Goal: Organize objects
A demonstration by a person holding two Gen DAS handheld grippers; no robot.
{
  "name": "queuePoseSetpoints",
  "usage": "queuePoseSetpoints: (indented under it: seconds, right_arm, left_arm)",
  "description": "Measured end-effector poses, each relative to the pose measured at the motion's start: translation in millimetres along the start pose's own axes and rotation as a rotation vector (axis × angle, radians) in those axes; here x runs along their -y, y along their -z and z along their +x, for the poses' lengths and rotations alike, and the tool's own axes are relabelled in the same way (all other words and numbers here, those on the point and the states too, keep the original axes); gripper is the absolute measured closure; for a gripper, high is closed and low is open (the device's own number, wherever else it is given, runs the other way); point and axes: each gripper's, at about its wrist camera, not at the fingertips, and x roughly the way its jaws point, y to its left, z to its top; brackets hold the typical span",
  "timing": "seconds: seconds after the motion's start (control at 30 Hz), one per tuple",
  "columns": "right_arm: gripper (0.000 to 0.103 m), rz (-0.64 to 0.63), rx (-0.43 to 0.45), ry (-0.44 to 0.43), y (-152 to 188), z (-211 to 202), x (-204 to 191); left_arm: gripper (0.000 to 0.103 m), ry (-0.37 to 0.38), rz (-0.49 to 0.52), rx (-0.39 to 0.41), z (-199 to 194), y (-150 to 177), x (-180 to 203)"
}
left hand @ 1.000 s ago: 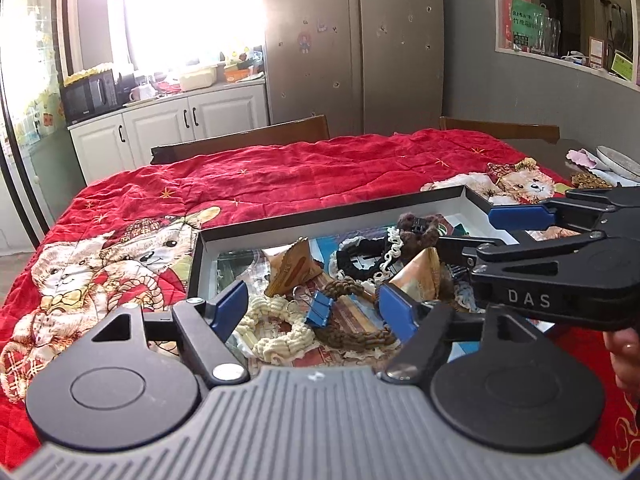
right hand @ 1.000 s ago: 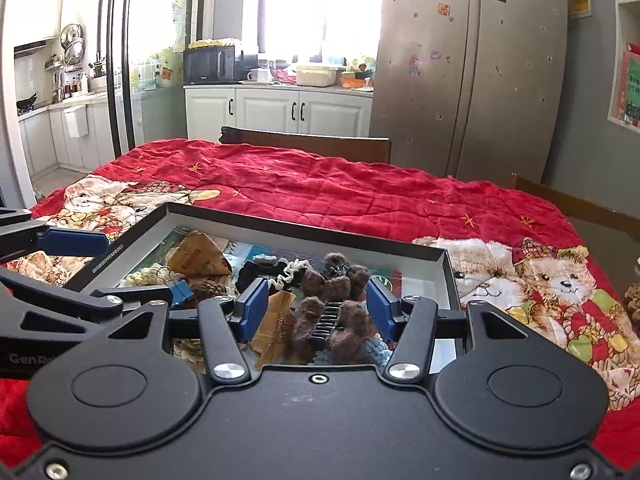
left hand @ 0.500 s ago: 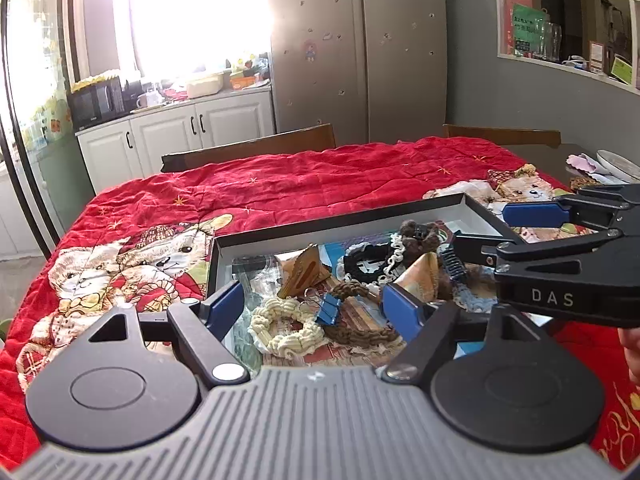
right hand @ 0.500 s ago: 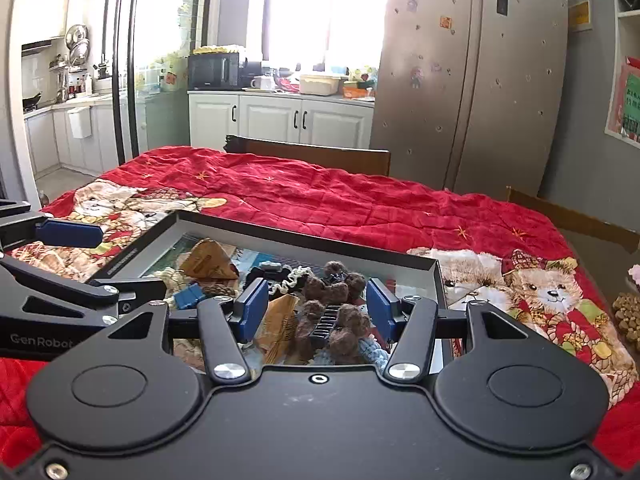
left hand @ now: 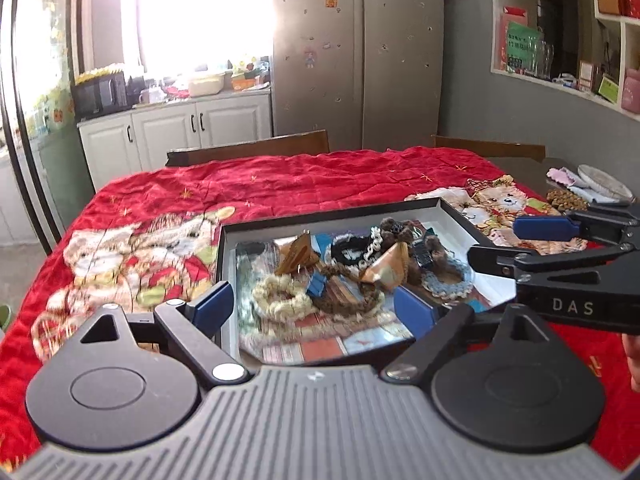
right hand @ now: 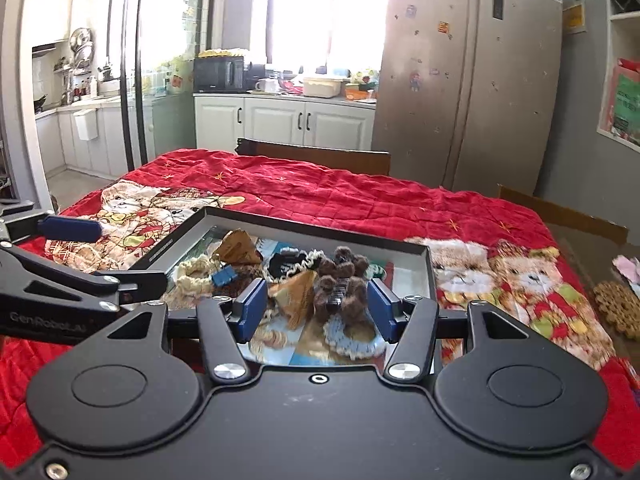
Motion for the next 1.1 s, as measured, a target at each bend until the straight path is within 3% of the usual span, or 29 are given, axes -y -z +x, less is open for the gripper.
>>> queuePoseSetpoints:
  seconds: [0.3, 0.57, 1.1]
  right_arm:
    - [0.042, 0.046, -0.020, 0.027, 24, -44, 0]
    - [0.037, 0.061, -0.043, 0.017, 51, -72, -11]
    - [0.034, 0.091, -0.070, 0.020, 79, -98, -20]
  left_arm:
    - [0.005, 0.018, -0.041, -0.010, -39, 28, 2]
    - [0.001, 0.029, -0.019, -0.022, -66, 52, 15]
    - [0.001, 0.025, -0.047, -0.064, -85, 75, 19]
